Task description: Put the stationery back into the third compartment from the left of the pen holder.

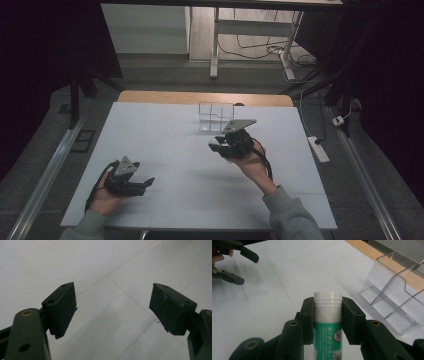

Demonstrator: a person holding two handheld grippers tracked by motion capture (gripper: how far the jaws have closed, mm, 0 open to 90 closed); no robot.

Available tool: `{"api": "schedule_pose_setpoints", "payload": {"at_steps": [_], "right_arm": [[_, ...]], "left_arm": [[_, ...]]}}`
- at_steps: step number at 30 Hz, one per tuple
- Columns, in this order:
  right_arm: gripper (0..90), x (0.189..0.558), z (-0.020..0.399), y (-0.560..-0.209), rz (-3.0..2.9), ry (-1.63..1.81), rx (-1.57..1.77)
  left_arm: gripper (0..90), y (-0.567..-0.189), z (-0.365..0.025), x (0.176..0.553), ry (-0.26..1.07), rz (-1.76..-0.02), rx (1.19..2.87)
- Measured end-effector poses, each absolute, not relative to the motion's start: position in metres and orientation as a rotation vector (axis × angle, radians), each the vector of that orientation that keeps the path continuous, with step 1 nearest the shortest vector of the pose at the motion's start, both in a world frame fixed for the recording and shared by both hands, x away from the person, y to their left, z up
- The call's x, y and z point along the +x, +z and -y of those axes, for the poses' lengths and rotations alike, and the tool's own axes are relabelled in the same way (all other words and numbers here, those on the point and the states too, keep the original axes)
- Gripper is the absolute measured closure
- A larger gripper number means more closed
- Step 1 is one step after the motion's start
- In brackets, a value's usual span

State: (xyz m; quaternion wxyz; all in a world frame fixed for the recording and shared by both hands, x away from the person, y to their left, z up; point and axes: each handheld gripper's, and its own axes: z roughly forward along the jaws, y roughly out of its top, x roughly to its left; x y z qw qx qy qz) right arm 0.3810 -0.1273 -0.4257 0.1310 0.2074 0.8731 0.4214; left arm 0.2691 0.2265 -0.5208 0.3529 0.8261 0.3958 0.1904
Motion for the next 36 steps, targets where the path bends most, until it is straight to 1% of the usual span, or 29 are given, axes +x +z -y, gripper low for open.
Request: {"api": "schedule_pose_setpoints", "payload": {"at_steps": [16, 36], "right_arm": [[64.4, 0.393, 0.140, -0.416, -2.443, 1.298, 0.669], [64.4, 0.428, 0.155, -0.400, -2.283, 1.356, 0.795]], "left_arm": [[21.5, -0.520, -0.224, 0.269, 0.496, -1.016, 2.145], [21.4, -0.521, -0.224, 0.270, 0.493, -1.018, 2.143]]}}
